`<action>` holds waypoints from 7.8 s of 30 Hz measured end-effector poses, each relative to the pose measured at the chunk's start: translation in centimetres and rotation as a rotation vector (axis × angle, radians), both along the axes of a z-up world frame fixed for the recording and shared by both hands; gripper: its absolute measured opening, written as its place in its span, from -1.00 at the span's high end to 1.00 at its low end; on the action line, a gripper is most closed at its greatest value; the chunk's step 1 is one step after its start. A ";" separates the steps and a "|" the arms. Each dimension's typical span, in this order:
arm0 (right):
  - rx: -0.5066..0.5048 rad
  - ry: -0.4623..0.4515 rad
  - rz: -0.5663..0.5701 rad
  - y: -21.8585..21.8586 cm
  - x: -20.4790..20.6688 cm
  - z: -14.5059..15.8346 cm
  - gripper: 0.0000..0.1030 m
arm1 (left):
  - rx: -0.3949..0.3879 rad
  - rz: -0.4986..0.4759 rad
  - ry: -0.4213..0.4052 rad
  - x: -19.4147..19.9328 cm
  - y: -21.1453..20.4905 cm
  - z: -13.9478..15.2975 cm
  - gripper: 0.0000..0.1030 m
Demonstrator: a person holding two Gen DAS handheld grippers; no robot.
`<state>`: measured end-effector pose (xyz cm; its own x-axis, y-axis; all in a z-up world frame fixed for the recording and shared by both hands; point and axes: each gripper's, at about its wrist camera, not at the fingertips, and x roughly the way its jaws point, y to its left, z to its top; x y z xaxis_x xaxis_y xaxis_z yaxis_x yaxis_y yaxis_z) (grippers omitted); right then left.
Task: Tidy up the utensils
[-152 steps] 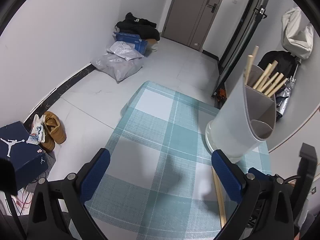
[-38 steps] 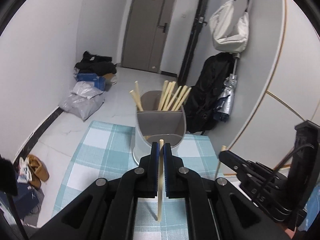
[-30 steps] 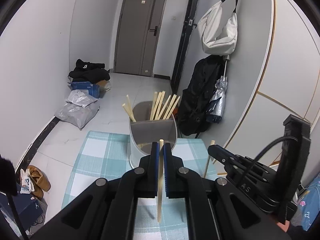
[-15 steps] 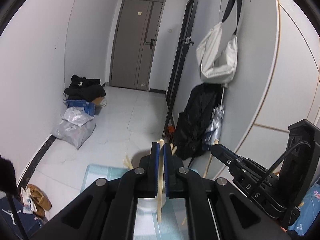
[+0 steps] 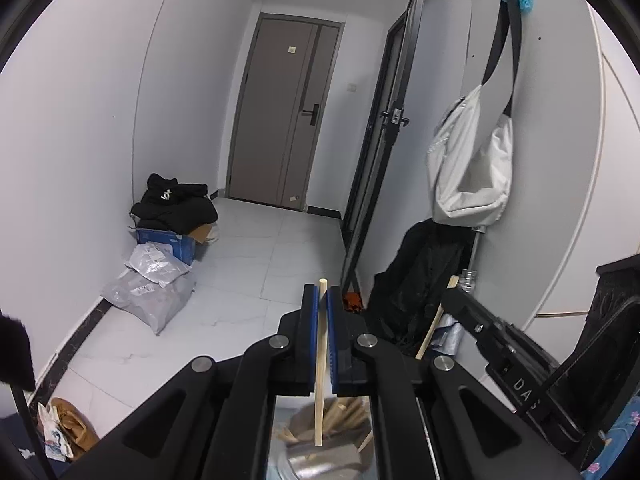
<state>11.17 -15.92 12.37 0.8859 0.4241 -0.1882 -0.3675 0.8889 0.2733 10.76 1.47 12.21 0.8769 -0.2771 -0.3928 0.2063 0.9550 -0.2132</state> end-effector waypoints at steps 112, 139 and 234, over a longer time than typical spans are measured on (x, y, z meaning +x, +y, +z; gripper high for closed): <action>-0.173 0.196 0.108 -1.1 -3.1 -8.9 -0.09 | 0.032 -0.024 0.151 -2.4 0.6 -6.4 -0.35; -0.256 0.004 -0.078 -1.6 -15.7 -6.6 -0.96 | 0.061 0.087 -0.031 -12.1 1.4 -6.3 -0.97; -0.302 0.161 -0.171 -1.4 -15.6 -12.9 -1.00 | 0.112 0.148 0.040 -12.2 1.3 -11.9 -0.97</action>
